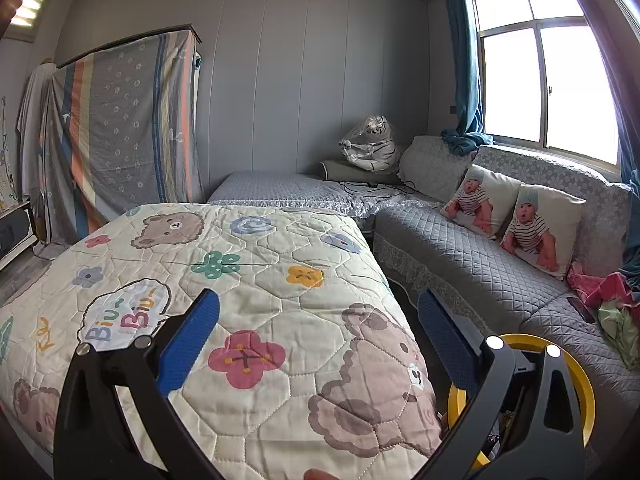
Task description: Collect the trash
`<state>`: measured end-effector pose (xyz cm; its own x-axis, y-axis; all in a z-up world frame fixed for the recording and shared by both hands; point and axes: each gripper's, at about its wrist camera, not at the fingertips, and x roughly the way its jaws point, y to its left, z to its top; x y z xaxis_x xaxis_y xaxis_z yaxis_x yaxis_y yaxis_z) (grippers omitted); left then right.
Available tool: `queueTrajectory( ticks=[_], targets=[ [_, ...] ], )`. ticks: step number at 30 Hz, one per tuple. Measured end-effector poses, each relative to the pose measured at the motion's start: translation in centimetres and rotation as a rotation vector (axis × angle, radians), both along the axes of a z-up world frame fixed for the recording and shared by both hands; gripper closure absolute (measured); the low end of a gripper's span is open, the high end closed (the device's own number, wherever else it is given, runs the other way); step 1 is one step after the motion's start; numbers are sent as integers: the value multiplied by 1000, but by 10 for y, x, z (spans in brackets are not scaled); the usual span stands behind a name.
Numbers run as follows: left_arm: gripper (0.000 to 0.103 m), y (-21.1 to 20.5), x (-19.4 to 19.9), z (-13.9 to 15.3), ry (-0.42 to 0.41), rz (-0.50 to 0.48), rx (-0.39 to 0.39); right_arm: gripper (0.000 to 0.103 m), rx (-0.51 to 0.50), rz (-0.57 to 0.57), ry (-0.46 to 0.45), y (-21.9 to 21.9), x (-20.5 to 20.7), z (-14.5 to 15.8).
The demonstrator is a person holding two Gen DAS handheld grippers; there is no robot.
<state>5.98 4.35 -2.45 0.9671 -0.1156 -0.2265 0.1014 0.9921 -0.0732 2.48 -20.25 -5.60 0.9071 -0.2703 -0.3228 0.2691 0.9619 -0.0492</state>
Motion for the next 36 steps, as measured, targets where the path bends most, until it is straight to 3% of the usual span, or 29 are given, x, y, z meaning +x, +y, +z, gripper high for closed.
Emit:
queueTrajectory(
  ticks=[36],
  targets=[
    [8, 0, 5, -4, 13, -9, 7, 8, 10, 9, 27, 3, 2, -6]
  ],
)
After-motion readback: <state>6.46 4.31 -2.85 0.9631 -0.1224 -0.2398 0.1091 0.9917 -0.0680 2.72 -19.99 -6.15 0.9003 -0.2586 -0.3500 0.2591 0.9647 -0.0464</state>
